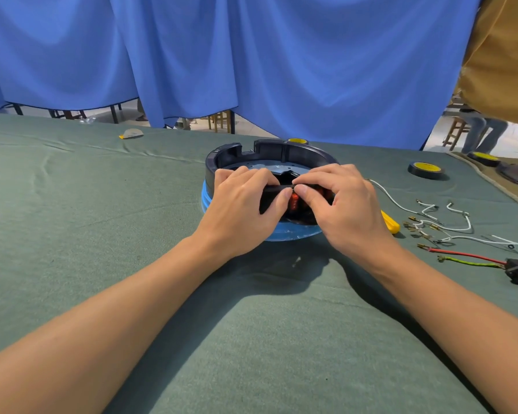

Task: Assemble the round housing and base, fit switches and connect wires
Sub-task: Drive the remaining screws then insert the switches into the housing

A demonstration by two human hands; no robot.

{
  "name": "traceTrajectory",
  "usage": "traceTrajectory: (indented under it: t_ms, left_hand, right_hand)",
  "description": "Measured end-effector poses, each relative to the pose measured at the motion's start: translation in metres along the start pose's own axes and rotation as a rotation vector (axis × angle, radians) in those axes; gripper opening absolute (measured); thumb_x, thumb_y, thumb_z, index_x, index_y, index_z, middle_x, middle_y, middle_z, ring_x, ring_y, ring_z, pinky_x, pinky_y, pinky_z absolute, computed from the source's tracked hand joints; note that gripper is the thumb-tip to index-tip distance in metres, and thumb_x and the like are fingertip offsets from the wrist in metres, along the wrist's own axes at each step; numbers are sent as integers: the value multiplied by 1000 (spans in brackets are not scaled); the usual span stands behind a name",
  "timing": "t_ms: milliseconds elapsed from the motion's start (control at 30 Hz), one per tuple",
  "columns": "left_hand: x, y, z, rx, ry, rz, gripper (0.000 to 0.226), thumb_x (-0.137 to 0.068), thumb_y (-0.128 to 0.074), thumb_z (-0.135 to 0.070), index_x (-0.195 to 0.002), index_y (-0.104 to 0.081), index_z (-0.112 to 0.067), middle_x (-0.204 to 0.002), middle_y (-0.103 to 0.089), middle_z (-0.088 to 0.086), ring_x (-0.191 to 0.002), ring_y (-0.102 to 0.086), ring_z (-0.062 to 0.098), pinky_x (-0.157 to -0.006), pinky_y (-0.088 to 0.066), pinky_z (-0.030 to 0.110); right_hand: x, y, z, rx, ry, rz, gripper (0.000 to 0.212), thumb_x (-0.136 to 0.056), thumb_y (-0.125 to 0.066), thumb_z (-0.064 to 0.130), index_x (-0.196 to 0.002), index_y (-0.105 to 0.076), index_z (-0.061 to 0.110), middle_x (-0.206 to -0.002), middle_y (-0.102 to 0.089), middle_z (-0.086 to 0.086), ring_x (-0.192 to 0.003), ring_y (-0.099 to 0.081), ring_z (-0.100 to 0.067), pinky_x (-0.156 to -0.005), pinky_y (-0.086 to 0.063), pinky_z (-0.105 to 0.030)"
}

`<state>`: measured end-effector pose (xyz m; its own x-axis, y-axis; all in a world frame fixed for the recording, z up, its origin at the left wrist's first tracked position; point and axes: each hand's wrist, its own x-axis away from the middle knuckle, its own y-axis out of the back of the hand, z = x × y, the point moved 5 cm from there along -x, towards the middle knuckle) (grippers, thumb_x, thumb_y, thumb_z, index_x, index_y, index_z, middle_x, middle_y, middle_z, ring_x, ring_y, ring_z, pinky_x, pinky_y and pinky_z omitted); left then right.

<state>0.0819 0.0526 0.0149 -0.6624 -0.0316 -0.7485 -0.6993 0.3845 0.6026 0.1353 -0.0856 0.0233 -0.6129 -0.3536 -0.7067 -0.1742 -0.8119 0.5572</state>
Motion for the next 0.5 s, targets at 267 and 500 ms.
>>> traceTrajectory:
  t_ms: [267, 500]
  left_hand:
    - [3, 2, 0, -41, -68, 91, 40, -83, -60, -40, -107, -64, -8, -93, -65, -1, -89, -57, 22, -91, -34, 38]
    - [2, 0, -2, -19, -39, 87, 48, -80, -57, -36, -122, -57, -12, -93, -54, -13, -93, -56, 22, -91, -30, 37]
  right_hand:
    - [6, 1, -5, 21, 54, 86, 29, -90, -65, 20, -119, -69, 21, -113, -64, 4, -112, -48, -17, -95, -42, -46]
    - [6, 1, -5, 64, 73, 115, 37, -83, -73, 19, -119, -68, 20, -113, -64, 4, -110, -48, -20, -94, -42, -48]
